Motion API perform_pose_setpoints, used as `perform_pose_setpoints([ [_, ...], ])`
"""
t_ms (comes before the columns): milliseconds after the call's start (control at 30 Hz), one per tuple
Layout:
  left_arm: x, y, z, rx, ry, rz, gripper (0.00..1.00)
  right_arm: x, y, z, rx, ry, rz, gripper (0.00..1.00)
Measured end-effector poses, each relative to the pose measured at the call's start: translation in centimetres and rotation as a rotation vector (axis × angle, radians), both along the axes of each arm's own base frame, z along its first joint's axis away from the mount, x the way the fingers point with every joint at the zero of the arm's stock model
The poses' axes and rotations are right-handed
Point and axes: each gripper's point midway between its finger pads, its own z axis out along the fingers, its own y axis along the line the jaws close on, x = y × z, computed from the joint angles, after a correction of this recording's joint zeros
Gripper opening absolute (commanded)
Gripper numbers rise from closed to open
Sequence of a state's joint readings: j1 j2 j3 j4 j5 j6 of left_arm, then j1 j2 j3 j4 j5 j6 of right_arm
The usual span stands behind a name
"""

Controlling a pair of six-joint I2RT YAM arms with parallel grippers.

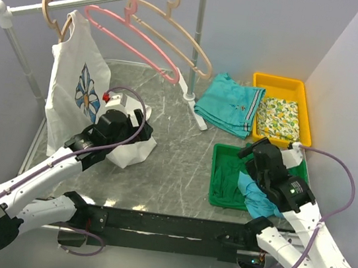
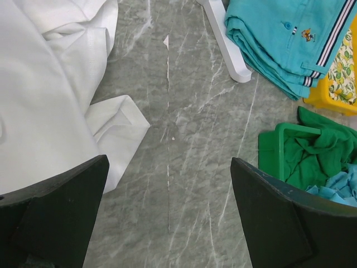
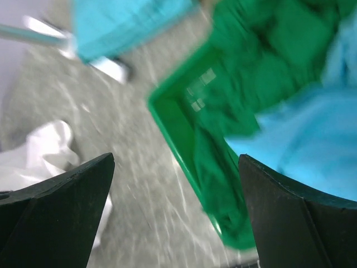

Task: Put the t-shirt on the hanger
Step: Pick up the T-shirt and place it in the bin.

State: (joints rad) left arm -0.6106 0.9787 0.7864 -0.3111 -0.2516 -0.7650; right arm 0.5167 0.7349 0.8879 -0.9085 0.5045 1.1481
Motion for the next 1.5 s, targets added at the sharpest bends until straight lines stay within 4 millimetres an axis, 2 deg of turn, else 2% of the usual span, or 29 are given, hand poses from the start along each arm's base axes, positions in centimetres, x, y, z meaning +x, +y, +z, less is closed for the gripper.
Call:
perform_pose_setpoints([
  [167, 0.1, -0.2, 1.4, -0.009, -0.009, -0.003, 0.96, -2.8, -0.1, -3.9, 0.107, 0.187, -0.071, 0.98],
  [300, 0.3, -0.5, 2.6, -0.025, -0.021, -0.01, 0.96, -4.3, -1.4, -6.8, 0.147, 0.3, -0.17, 0.97],
  [400, 0.2, -0.4, 2.7, -0.025, -0.02, -0.012, 0.96, -4.9, -2.3, -8.6, 0.176, 0.365, -0.239, 0.95],
  [467, 0.1, -0.4, 2.6, -0.022, -0.015, -0.013, 0.96, -5.4, -2.5, -9.9, 0.188, 0.417, -0.267, 0.87],
  [500, 0.1, -0.4, 2.6, -0.021, -0.015, -0.012, 0.96, -5.6, -2.6, -10.4, 0.19, 0.438, -0.276, 0.79],
  [533, 0.0, -0.4, 2.6, -0.021, -0.014, -0.013, 0.96, -5.7, -2.6, -10.8, 0.19, 0.46, -0.285, 0.53],
  [600, 0.0, -0.3, 2.6, -0.02, -0.013, -0.013, 0.96, -5.6, -2.7, -11.2, 0.184, 0.477, -0.289, 0.11],
  [633, 0.0, -0.3, 2.6, -0.021, -0.013, -0.013, 0.96, -5.3, -2.8, -11.4, 0.184, 0.484, -0.295, 0.0],
  [767, 0.0, -0.3, 2.5, -0.02, -0.012, -0.012, 0.96, -4.4, -2.9, -11.1, 0.178, 0.457, -0.279, 0.0],
  [867, 0.0, -0.3, 2.5, -0.019, -0.012, -0.012, 0.96, -3.1, -3.2, -7.9, 0.165, 0.352, -0.244, 0.0],
  [1000, 0.0, -0.3, 2.5, -0.022, -0.011, -0.01, 0.96, -0.5, -3.9, 1.2, 0.15, 0.101, -0.209, 0.0],
  [1133, 0.1, -0.4, 2.8, -0.03, -0.018, -0.009, 0.96, 0.2, -4.7, 10.3, 0.138, -0.14, -0.188, 0.0],
  [1300, 0.1, -0.4, 3.0, -0.034, -0.022, -0.008, 0.96, -0.4, -4.7, 16.9, 0.113, -0.313, -0.112, 0.0],
  [1500, 0.2, -0.5, 4.1, -0.049, -0.042, -0.008, 0.96, 0.8, -1.5, 25.6, 0.134, -0.534, 0.11, 0.0],
])
